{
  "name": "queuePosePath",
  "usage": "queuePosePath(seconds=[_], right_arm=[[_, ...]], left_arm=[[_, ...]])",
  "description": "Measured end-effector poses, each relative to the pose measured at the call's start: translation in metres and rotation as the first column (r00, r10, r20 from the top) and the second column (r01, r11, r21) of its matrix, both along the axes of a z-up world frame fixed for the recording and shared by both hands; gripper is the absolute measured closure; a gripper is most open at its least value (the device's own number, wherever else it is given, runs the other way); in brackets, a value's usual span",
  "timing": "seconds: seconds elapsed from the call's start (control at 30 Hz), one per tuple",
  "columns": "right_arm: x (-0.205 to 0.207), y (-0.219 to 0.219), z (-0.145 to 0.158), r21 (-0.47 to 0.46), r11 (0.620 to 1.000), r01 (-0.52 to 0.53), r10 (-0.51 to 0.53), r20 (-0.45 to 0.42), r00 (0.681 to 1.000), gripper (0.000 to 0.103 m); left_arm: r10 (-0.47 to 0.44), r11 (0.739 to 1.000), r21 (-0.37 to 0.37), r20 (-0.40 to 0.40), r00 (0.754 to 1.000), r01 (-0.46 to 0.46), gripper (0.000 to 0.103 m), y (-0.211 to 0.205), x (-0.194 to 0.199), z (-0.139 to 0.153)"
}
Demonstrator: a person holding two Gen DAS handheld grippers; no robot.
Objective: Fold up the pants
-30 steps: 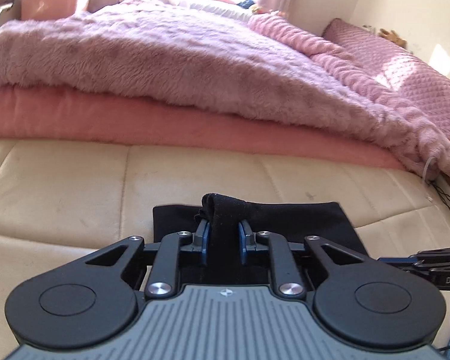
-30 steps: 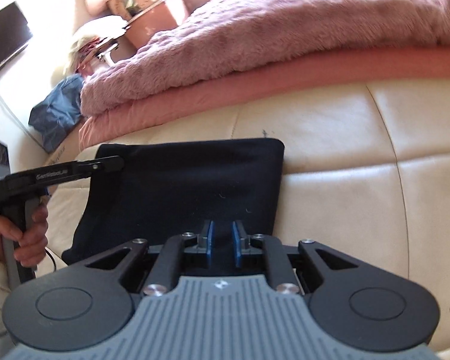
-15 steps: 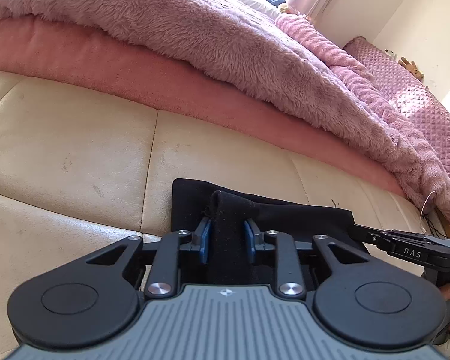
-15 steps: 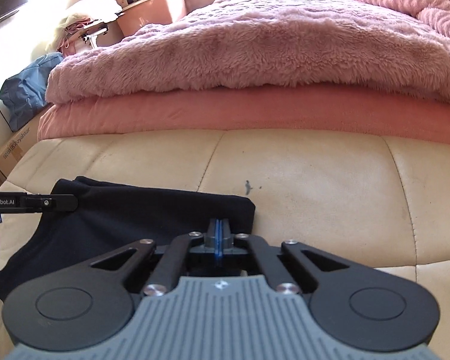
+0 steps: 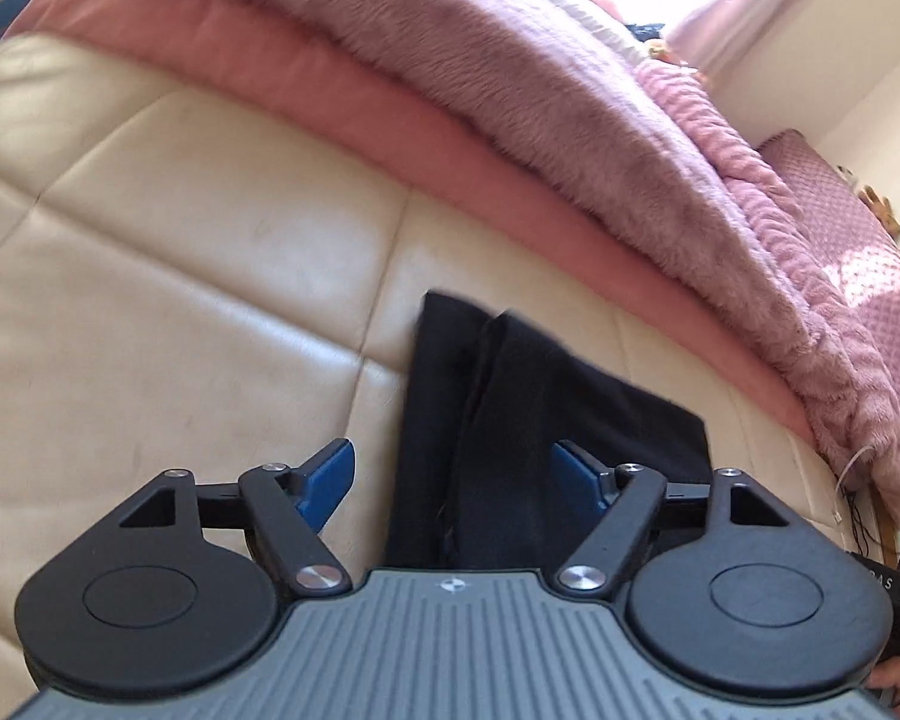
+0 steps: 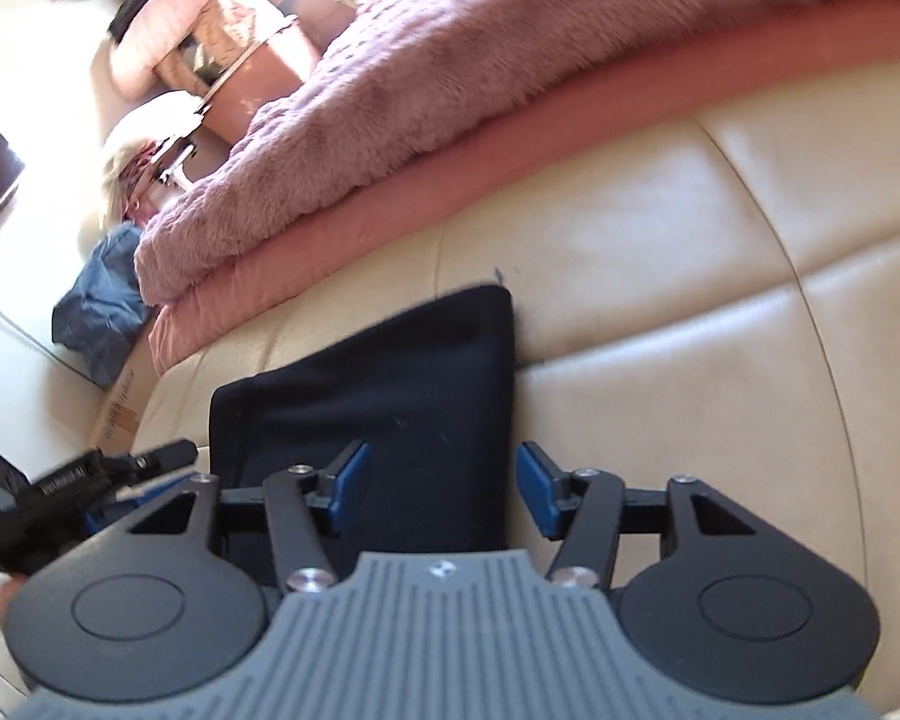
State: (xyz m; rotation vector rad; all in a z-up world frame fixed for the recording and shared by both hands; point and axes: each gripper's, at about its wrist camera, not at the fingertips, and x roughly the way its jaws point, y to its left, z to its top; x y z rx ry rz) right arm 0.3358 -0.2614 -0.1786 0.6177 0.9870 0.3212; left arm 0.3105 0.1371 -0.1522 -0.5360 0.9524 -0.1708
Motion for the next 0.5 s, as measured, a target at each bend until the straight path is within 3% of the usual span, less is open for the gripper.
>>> queuePosePath(seconds=[0.1, 0.2, 0.3, 0.37, 0.5], right_arm=[[-0.004, -0.007, -0.015, 0.072, 0.997, 0.031, -0.027, -0.052, 0.998, 0.054], [-0.003, -0.011, -0.024, 0.148, 0.987, 0.065, -0.055, -0.066, 0.996, 0.057], [0.005, -0.009, -0.030, 0.180, 0.981, 0.067, -0.054, -0.074, 0.996, 0.063], [0.010, -0.007, -0.032, 0.177, 0.983, 0.052, -0.040, -0.071, 0.997, 0.071], [0.014, -0.005, -0.034, 0.173, 0.984, 0.043, -0.030, -0.079, 0.996, 0.083]], left_arm=[[0.020, 0.998, -0.063, -0.011, 1.000, -0.021, 0.017, 0.003, -0.003, -0.010], [0.012, 0.998, -0.058, 0.003, 1.000, -0.012, 0.022, -0.001, 0.000, -0.012], [-0.010, 0.999, -0.034, 0.017, 1.000, 0.010, 0.037, -0.010, 0.004, -0.013], [-0.021, 0.999, -0.036, 0.025, 0.999, 0.022, 0.052, -0.014, 0.006, -0.014], [-0.017, 0.999, -0.040, 0.036, 0.999, 0.018, 0.066, -0.017, 0.004, -0.012]])
